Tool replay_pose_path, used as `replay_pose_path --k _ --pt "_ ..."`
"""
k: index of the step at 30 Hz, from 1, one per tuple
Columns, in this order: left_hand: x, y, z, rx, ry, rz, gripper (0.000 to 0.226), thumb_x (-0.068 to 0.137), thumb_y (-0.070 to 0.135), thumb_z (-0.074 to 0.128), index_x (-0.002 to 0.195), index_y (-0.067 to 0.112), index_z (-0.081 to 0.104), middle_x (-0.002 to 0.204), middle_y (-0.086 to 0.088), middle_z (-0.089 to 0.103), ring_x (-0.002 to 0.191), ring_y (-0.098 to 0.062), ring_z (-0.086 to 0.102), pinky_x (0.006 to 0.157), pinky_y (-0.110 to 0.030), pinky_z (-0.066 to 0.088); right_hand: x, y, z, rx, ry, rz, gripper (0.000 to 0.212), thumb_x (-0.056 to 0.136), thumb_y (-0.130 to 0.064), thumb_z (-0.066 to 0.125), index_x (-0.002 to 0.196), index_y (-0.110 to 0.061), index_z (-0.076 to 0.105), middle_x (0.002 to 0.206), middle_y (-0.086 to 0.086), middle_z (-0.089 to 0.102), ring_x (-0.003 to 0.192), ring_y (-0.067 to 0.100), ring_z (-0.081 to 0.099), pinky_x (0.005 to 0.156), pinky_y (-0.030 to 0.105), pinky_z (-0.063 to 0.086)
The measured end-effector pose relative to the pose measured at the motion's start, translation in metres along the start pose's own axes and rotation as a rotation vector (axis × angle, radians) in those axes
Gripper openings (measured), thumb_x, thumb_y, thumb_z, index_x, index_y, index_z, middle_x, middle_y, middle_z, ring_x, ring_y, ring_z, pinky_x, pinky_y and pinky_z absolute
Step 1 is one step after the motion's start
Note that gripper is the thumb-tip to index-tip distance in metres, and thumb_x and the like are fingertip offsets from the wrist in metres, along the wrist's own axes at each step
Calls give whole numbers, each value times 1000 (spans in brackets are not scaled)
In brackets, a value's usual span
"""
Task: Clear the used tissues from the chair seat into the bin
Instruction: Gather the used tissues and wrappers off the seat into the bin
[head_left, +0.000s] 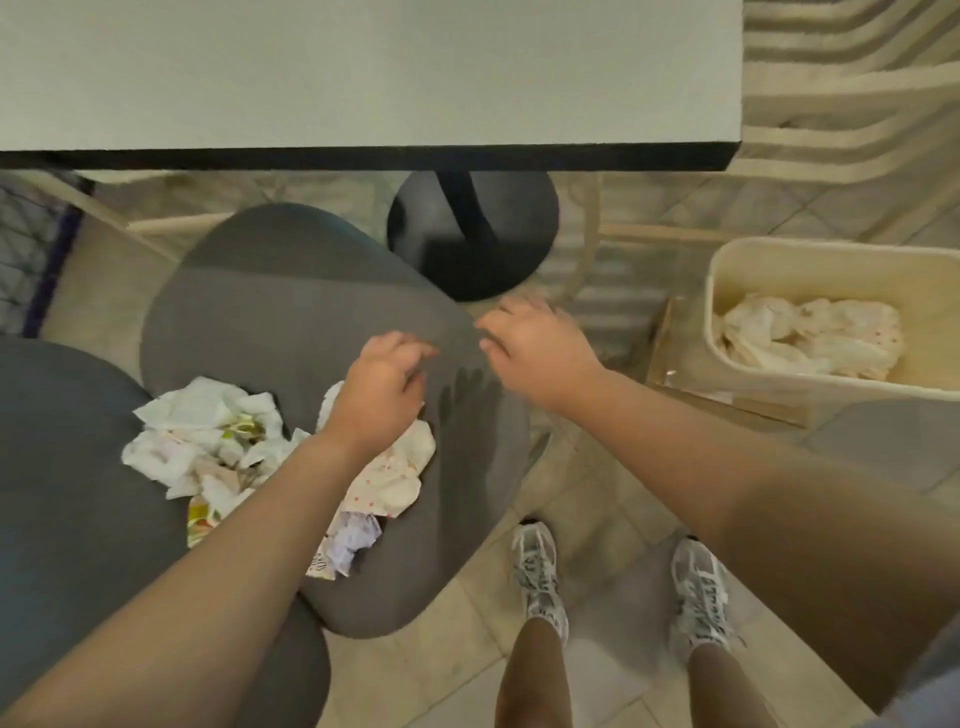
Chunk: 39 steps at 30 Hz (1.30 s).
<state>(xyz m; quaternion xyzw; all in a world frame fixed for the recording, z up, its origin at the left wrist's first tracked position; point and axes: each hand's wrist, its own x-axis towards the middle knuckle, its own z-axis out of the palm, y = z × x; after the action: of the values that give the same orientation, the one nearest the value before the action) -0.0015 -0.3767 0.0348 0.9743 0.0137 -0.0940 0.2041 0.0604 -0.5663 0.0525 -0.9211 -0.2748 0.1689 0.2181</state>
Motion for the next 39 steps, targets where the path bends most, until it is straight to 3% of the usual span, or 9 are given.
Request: replay_pose_path --k 6,10,15,19,23,27,30,35,39 --pt "-28 -95 -18 129 -89 -104 46 83 -5 51 124 15 57 128 -10 53 119 -33 43 98 -46 40 44 -58 57 -42 -191 -87 40 97 -21 39 136 -20 40 137 7 43 128 28 36 103 46 36" --pt "-32 -149 -13 319 -280 -57 70 82 -8 47 141 29 34 154 -3 25 131 -35 34 100 -51 40 68 -73 94 -64 -328 -139 58 90 0 42 142 -25 33 147 6 32 132 31 29 103 45 39" --pt "-21 -179 11 258 -418 -26 69 83 0 54 143 27 31 156 1 18 137 -30 28 112 -42 27 85 -78 132 -95 -536 -203 75 82 18 33 143 -26 33 156 -2 18 143 27 12 114 40 28" --pt "-5 -182 31 153 -469 -25 63 82 13 62 139 24 38 154 -2 23 135 -26 33 109 -39 33 101 -70 153 -156 -609 -306 71 83 13 36 140 -31 38 154 3 23 139 32 20 115 43 24" --pt "-2 -177 34 -14 -316 -105 33 83 6 61 117 4 60 137 -12 44 121 -30 45 99 -34 37 112 -66 158 -148 -548 -390 62 86 8 41 137 -26 44 131 8 41 118 28 35 100 36 35" --pt "-7 -190 30 11 -214 -124 18 84 8 61 101 2 65 113 -16 57 105 -34 55 89 -39 44 115 -73 162 -175 -496 -361 41 89 3 45 126 -10 53 121 15 46 113 30 41 89 35 38" --pt "-12 -196 18 -10 -78 -211 16 86 4 56 100 -2 61 103 -20 58 96 -35 55 79 -36 42 113 -75 165 -209 -495 -269 27 89 1 46 115 -1 55 127 18 43 119 35 40 90 38 42" --pt "-14 -195 -5 -59 149 -315 25 89 1 49 112 2 59 111 -24 57 99 -36 54 81 -32 40 109 -76 153 -140 -355 -227 22 87 -3 45 107 -2 54 129 10 43 119 27 37 88 39 47" --pt "-14 -190 -10 -57 151 -307 28 90 -3 43 109 2 63 109 -23 54 99 -34 53 80 -24 36 111 -82 139 53 -314 -99 5 85 -4 48 87 -8 47 93 9 49 93 24 46 71 30 37"
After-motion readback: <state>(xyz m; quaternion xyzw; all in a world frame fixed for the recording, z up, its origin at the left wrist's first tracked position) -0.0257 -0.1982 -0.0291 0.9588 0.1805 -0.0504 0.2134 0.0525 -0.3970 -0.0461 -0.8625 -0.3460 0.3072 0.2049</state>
